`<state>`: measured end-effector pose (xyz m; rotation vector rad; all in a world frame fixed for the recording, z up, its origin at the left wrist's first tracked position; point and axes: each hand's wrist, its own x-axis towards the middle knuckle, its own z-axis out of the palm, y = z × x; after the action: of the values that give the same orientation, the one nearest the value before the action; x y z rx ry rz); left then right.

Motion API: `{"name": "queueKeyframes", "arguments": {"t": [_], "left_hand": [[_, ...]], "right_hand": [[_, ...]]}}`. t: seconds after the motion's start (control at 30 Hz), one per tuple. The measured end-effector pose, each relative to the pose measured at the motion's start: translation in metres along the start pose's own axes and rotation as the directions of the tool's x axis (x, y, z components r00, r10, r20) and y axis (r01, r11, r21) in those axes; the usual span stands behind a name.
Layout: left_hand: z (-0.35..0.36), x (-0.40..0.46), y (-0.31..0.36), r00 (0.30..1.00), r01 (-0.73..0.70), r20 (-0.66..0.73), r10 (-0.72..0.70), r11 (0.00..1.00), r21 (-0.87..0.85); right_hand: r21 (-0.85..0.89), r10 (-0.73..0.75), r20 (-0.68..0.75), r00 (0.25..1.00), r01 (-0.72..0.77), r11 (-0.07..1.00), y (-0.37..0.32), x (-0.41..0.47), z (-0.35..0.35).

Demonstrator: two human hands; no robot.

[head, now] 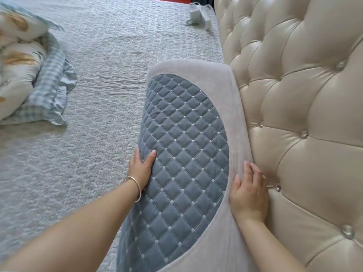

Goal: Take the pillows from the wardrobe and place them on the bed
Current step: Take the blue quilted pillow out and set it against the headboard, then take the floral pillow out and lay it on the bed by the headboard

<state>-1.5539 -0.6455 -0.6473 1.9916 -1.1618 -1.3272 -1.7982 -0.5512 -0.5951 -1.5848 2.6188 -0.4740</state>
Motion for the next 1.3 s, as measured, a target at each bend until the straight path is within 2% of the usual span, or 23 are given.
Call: {"name": "queueKeyframes", "arguments": {"t": [0.07,0.17,0.2,0.27,0.37,0.43,0.53,0.67,0.83,0.93,1.0,1.1,1.3], "left_hand": [[-0.002,0.0,0.0,0.998,0.01,0.056,-0.011,1.0,0.005],[-0.008,-0.002,0.005,0.99,0.07,0.119,-0.071,0.998,0.011],[-0.01,-0.004,0.006,0.987,0.099,0.123,-0.102,0.995,0.028],[-0.013,-0.016,0.01,0.982,0.131,0.122,-0.145,0.985,0.11],[-0.024,-0.039,0.016,0.966,0.121,0.189,-0.176,0.955,0.272],[-0.044,-0.059,0.026,0.953,0.029,0.269,-0.14,0.925,0.378],[-0.088,-0.106,0.047,0.949,-0.112,0.31,-0.053,0.864,0.491],[-0.171,-0.176,0.048,0.964,-0.132,0.263,-0.031,0.804,0.579],[-0.28,-0.256,0.045,0.995,-0.052,0.1,-0.005,0.828,0.558],[-0.343,-0.304,0.038,0.997,-0.008,-0.059,0.042,0.875,0.484],[-0.387,-0.338,0.027,0.987,0.031,-0.153,0.042,0.896,0.444],[-0.451,-0.381,0.004,0.945,0.096,-0.327,0.015,0.942,0.321],[-0.565,-0.451,-0.07,0.804,0.213,-0.585,-0.11,0.971,0.11]], "right_hand": [[-0.042,-0.013,0.025,1.0,0.014,0.999,-0.001,0.003,0.0],[-0.149,0.028,0.234,0.972,0.008,0.989,-0.011,0.009,-0.003],[-0.188,0.039,0.242,0.969,0.007,0.982,-0.014,0.009,-0.004],[-0.24,0.065,0.225,0.972,-0.009,0.971,-0.022,0.01,-0.013],[-0.321,0.085,0.31,0.947,0.021,0.947,-0.039,0.004,-0.036],[-0.296,0.026,0.361,0.932,0.088,0.951,-0.058,-0.009,-0.055],[-0.147,-0.052,0.474,0.879,0.137,0.98,-0.094,-0.04,-0.087],[0.016,-0.155,0.548,0.822,0.175,0.985,-0.152,-0.09,-0.133],[0.148,-0.258,0.548,0.796,0.211,0.966,-0.238,-0.151,-0.196],[0.287,-0.39,0.548,0.74,0.271,0.919,-0.296,-0.197,-0.221],[0.342,-0.497,0.529,0.688,0.363,0.867,-0.335,-0.23,-0.237],[0.416,-0.65,0.489,0.581,0.5,0.76,-0.395,-0.273,-0.26],[0.471,-0.827,0.43,0.361,0.692,0.547,-0.502,-0.375,-0.268]]}}
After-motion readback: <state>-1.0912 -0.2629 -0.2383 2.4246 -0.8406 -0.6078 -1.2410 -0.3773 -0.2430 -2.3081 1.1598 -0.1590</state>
